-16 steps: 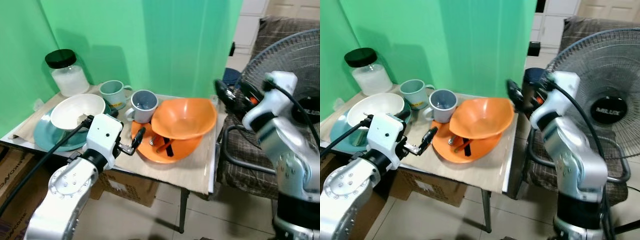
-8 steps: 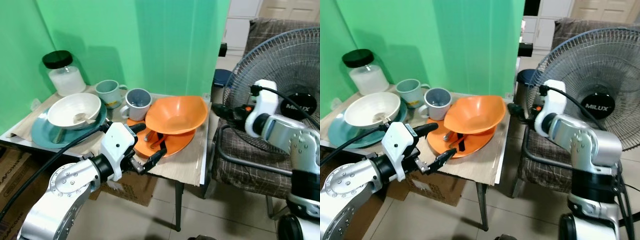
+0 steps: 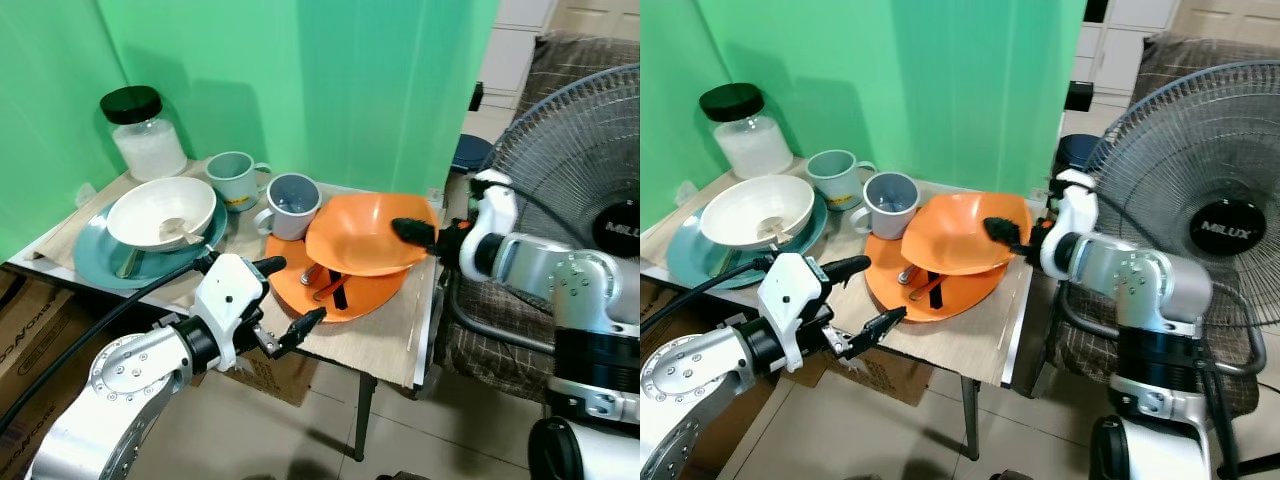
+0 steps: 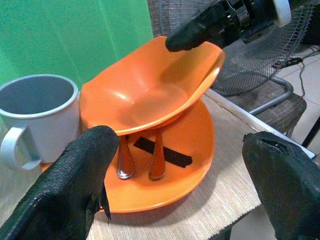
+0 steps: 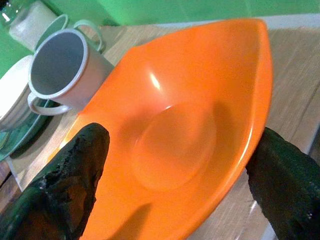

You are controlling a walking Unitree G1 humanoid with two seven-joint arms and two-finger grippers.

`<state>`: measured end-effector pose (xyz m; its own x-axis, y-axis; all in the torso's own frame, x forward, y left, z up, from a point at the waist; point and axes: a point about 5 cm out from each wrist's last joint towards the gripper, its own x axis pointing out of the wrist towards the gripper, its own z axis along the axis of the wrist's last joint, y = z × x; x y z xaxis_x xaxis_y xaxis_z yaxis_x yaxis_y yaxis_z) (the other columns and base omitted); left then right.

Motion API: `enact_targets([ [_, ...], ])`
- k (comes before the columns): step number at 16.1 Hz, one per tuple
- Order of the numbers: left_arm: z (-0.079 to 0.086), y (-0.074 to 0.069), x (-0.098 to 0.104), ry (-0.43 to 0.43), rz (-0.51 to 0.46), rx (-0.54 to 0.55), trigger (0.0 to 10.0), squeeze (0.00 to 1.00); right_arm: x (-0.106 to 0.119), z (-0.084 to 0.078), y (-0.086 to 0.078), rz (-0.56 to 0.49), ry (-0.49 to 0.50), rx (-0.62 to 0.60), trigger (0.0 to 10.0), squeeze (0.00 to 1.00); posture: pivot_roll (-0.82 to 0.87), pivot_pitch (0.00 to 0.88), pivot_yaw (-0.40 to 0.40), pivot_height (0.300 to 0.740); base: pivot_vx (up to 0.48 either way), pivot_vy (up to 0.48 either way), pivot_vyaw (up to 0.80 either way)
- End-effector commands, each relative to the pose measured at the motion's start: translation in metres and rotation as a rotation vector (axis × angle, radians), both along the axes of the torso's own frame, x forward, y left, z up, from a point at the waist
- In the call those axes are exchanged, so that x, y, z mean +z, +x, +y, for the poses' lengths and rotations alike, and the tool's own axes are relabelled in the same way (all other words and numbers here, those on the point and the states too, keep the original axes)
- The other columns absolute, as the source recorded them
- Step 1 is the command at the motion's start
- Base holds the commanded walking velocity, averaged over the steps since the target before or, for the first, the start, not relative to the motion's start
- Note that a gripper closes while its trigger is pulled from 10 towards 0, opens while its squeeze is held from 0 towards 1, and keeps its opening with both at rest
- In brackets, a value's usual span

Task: Setting the table

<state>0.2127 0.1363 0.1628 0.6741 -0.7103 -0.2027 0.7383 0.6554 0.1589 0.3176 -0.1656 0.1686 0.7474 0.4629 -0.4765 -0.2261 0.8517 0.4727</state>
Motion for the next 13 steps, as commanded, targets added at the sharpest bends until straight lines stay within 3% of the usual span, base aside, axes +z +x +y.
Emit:
enact_targets([
  [1,0.001,0.000,-0.002,0.013,-0.001,0.007,10.0,0.00,0.005,0.004,0.003,-0.001,0.012,0.007,10.0,0.00,0.03,0.000,0.024,0.740,0.000,0.000,0.00],
  [4,0.000,0.000,-0.002,0.017,-0.002,0.005,10.0,0.00,0.001,0.006,0.004,0.029,0.022,-0.007,9.6,0.00,0.03,0.000,0.025,0.740,0.000,0.000,0.00],
  [5,0.000,0.000,-0.002,0.017,-0.002,0.004,10.0,0.00,0.002,0.005,0.005,0.032,0.035,-0.015,3.4,0.00,0.03,0.000,0.025,0.740,0.000,0.000,0.00],
  [6,0.000,0.000,-0.001,0.016,-0.002,0.004,10.0,0.00,0.003,0.004,0.005,0.034,0.041,-0.019,3.1,0.00,0.02,0.000,0.028,0.740,0.000,0.000,0.00],
  [7,0.000,0.000,-0.001,0.013,-0.001,0.002,10.0,0.00,0.003,0.002,0.005,0.042,0.048,-0.030,0.7,0.00,0.02,0.000,0.029,0.740,0.000,0.000,0.00],
  [9,0.000,0.000,-0.001,0.012,-0.002,0.001,10.0,0.00,0.000,0.000,0.004,0.066,0.041,-0.038,0.0,0.00,0.02,0.000,0.031,0.740,0.000,0.000,0.00],
  [13,0.000,0.000,-0.001,0.014,-0.005,0.005,10.0,0.00,-0.006,-0.001,0.002,0.111,0.041,-0.047,0.0,0.00,0.02,0.000,0.031,0.740,0.000,0.000,0.00],
])
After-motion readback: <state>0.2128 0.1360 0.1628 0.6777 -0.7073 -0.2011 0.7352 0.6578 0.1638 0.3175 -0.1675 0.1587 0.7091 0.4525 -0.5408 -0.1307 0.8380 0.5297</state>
